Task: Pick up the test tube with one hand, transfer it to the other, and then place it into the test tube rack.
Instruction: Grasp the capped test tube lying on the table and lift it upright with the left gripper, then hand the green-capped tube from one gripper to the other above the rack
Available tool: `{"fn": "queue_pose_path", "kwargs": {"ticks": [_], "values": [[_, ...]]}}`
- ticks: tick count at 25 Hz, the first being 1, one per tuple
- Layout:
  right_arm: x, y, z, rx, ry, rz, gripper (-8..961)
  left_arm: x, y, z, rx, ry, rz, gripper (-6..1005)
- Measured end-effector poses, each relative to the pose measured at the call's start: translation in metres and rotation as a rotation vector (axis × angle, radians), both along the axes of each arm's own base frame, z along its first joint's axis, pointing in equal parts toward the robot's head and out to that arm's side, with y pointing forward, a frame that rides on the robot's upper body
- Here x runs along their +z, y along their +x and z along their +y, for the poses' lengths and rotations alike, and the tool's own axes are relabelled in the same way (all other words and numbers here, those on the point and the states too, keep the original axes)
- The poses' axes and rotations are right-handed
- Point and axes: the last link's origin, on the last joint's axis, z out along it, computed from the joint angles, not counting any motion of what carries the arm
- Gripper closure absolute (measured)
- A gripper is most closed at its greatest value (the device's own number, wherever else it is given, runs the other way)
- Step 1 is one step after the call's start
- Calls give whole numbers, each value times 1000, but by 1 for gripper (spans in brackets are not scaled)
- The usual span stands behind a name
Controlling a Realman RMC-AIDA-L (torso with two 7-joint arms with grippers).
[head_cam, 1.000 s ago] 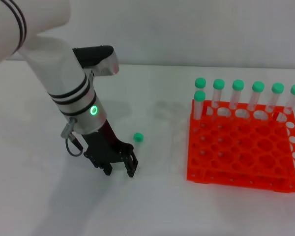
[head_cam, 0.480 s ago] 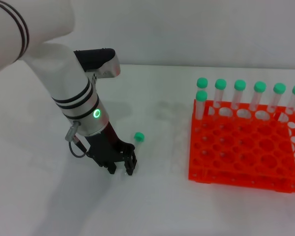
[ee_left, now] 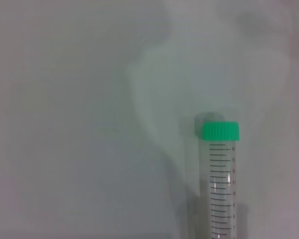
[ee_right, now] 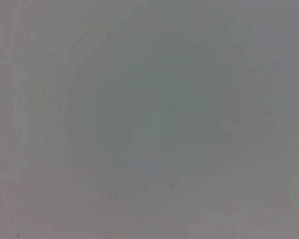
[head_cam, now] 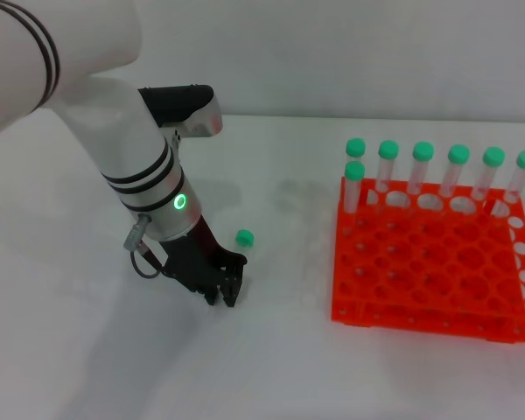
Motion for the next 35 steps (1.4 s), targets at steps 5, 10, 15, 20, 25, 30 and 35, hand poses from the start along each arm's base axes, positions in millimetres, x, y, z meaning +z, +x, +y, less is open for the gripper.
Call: {"fn": "queue_pose_path", "kwargs": {"ticks": [5, 10, 15, 20, 25, 30, 35], "values": [[1, 0, 1, 1, 2, 0, 106, 1, 1, 8, -33, 37, -11, 807], [4, 1, 1, -7, 19, 4, 106, 6, 14, 24, -93, 99, -114, 807], [7, 3, 0, -19, 39, 11, 107, 19, 21, 44, -167, 196, -164, 807], [10, 8, -1, -45, 54, 19, 107, 32, 20, 65, -273, 362, -278, 807], [12, 13, 1, -79, 62, 31, 108, 46, 16, 75, -421, 587, -535, 808], [13, 14, 3, -94, 67, 38, 108, 48, -1, 57, -565, 817, -738, 808], [13, 14, 4, -91, 66, 43, 109, 32, -17, 18, -697, 1022, -850, 808]]}}
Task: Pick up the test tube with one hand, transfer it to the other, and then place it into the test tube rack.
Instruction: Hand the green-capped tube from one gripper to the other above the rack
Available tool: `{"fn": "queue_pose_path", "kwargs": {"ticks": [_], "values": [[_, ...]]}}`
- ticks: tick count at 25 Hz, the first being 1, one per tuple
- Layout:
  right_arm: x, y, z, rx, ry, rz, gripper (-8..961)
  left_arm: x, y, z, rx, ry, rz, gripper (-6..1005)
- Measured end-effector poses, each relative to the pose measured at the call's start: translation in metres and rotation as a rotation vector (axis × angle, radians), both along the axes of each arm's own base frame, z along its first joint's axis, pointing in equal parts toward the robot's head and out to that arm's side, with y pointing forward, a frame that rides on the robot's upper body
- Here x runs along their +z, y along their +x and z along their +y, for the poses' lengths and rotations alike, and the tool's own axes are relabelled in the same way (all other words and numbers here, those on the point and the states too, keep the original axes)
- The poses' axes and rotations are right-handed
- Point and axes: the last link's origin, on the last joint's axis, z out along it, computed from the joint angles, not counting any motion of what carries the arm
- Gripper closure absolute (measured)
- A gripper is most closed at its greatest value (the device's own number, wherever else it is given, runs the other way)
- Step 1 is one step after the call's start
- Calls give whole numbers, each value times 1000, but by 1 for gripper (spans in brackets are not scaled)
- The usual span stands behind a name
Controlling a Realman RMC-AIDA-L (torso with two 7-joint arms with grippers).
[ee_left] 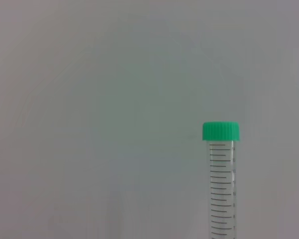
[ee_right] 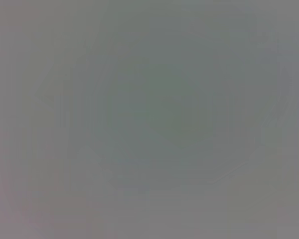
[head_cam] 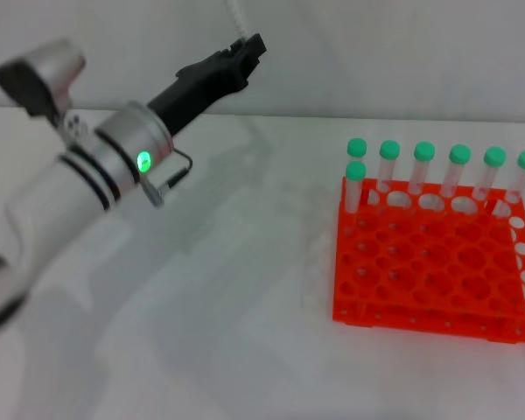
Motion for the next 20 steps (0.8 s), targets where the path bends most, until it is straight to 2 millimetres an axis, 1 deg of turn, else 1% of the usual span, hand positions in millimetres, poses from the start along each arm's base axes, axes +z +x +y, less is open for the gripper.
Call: {"fn": "queue_pose_path", "kwargs": {"ticks": [3, 5, 6, 7, 9, 11, 14, 17, 20], "values": [[1, -3, 1, 21, 0, 7, 109, -20, -4, -29, -53, 88, 28, 808], [3, -6, 1, 47, -1, 21, 109, -34, 3, -45, -98, 113, 54, 808], [6, -9, -1, 93, -11, 50, 109, -41, 7, -53, -124, 121, 69, 808], [6, -9, -1, 93, -11, 50, 110, -48, 11, -61, -152, 131, 90, 808], [12, -14, -3, 168, -47, 88, 110, -58, 18, -73, -201, 137, 128, 808], [18, -18, -5, 244, -101, 126, 110, -66, 22, -81, -246, 133, 160, 808], [30, -32, -6, 400, -240, 163, 110, -75, 27, -92, -309, 103, 193, 808], [36, -51, -10, 565, -435, 139, 111, -84, 34, -96, -369, 61, 225, 808], [40, -69, -14, 708, -617, 103, 111, -97, 44, -99, -423, -2, 280, 809]]}}
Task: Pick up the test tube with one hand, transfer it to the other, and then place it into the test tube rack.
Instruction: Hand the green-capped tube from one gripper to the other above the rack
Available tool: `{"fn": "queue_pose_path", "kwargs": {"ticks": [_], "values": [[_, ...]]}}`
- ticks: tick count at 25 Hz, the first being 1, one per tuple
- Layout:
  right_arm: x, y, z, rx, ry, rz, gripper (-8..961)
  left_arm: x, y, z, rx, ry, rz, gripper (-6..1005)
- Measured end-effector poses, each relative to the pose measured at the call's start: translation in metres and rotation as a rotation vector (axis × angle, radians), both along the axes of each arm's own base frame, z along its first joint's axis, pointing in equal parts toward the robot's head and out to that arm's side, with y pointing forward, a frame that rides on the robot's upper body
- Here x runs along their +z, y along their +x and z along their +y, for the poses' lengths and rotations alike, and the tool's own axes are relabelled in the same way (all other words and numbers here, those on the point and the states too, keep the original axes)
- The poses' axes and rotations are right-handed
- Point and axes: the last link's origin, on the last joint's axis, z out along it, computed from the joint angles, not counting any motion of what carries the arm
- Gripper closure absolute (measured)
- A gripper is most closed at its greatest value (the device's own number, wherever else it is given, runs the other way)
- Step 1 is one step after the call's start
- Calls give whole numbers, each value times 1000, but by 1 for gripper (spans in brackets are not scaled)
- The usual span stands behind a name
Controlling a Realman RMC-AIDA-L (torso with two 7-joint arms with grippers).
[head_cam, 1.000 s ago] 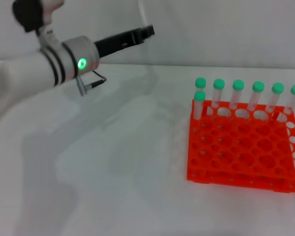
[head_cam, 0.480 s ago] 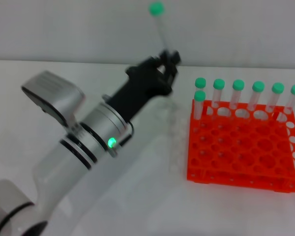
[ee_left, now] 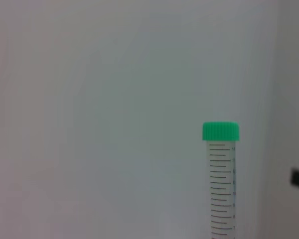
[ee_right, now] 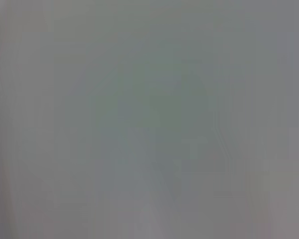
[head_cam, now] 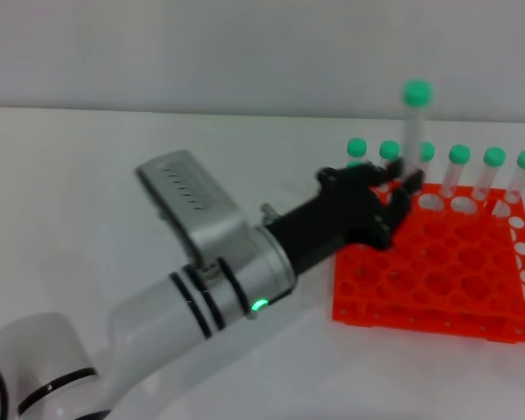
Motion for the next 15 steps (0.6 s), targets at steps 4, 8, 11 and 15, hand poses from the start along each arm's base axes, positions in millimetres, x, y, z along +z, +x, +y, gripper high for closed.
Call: {"fn": "queue_pose_path", "kwargs": {"ticks": [4, 8, 11, 15], "values": [[-5, -16, 2, 116, -149, -44, 149, -16, 16, -4, -72, -57, 81, 809], [-12, -24, 8, 147, -198, -61, 224, -21, 22, -7, -111, -73, 106, 809], [-19, -30, 14, 153, -235, -72, 219, -23, 25, -8, -129, -76, 113, 809], [-26, -36, 23, 147, -261, -79, 216, -24, 29, -8, -147, -79, 119, 809]]}}
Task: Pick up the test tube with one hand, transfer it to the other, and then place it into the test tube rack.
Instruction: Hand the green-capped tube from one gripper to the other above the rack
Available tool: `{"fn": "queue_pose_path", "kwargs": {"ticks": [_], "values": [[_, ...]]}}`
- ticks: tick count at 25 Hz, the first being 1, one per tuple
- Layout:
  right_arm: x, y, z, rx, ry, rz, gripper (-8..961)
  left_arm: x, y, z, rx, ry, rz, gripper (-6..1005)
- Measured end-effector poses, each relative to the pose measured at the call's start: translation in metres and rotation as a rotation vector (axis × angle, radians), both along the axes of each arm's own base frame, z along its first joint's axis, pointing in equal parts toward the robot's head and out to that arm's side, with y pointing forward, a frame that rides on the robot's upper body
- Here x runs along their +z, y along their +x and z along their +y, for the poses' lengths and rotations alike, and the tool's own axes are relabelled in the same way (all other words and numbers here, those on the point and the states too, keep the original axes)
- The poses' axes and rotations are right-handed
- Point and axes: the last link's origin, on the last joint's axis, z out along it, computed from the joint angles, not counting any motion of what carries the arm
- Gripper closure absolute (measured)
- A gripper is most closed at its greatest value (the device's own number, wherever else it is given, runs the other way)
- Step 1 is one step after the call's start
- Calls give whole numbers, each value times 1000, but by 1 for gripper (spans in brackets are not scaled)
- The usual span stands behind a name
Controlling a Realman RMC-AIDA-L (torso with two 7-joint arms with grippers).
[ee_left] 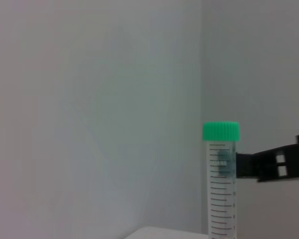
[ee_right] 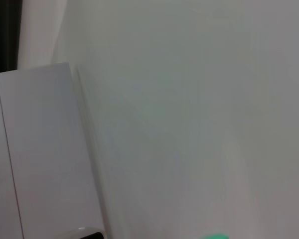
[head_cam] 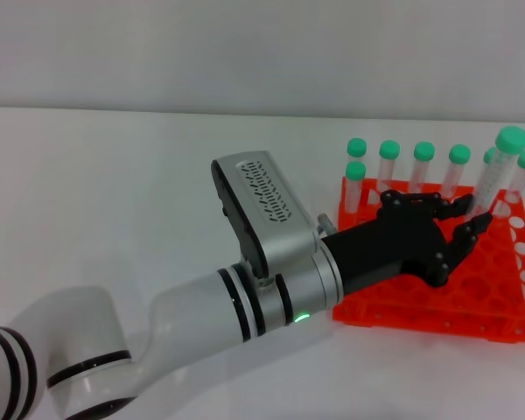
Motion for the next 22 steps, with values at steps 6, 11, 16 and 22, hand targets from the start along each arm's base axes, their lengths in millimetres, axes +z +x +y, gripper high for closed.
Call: {"fn": "queue_pose_path", "kwargs": {"ticks": [6, 11, 16, 22], "values": [[-11, -12, 11, 20, -47, -29, 216, 0, 1, 0, -6, -1, 2, 809], [-23, -28, 16, 80, -66, -44, 217, 0, 1, 0, -5, -1, 2, 809], [-30, -38, 24, 89, -53, -57, 217, 0, -1, -1, 1, -1, 2, 809], [-30, -43, 23, 109, -35, -49, 388, 0, -2, -2, 3, -1, 0, 810]]}}
